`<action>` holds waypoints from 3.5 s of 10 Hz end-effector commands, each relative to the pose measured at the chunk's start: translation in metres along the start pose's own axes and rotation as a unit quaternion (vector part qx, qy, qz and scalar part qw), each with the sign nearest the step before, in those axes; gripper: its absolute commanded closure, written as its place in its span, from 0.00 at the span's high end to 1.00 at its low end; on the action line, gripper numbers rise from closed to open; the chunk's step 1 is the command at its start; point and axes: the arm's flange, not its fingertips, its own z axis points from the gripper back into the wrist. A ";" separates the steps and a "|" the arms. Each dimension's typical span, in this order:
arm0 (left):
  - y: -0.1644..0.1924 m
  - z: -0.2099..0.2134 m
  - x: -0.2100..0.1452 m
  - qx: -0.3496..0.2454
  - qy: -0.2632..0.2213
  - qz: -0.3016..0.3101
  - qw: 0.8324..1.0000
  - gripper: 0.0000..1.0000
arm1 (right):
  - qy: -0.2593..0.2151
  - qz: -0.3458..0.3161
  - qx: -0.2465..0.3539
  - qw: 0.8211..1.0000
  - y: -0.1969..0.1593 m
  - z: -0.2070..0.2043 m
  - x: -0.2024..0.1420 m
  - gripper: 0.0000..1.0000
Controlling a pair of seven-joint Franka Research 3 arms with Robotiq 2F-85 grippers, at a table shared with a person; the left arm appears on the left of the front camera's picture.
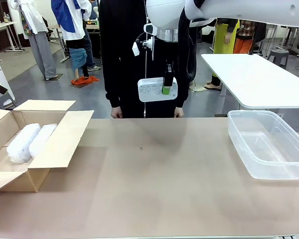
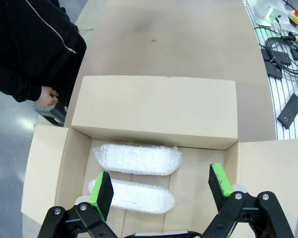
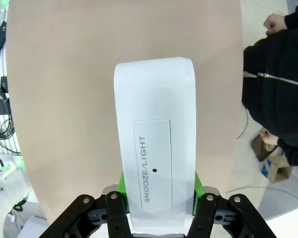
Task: Separate and place wrapped and unwrapped clocks.
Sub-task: If the picked Digital clock is wrapped, place it in the Package Box ; if not, place it in the Organizing box.
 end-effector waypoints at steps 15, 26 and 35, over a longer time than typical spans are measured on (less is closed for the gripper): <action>0.000 0.000 0.000 0.000 -0.007 -0.004 1.000 1.00 | -0.103 -0.362 -0.275 0.885 0.003 0.189 -0.159 0.51; 0.000 0.000 0.000 0.000 -0.007 -0.004 1.000 1.00 | -0.195 -0.584 -0.265 0.742 0.030 0.079 -0.342 0.51; 0.000 0.000 0.000 0.000 -0.007 -0.004 1.000 1.00 | -0.141 -0.652 -0.130 0.734 0.085 -0.084 -0.365 0.51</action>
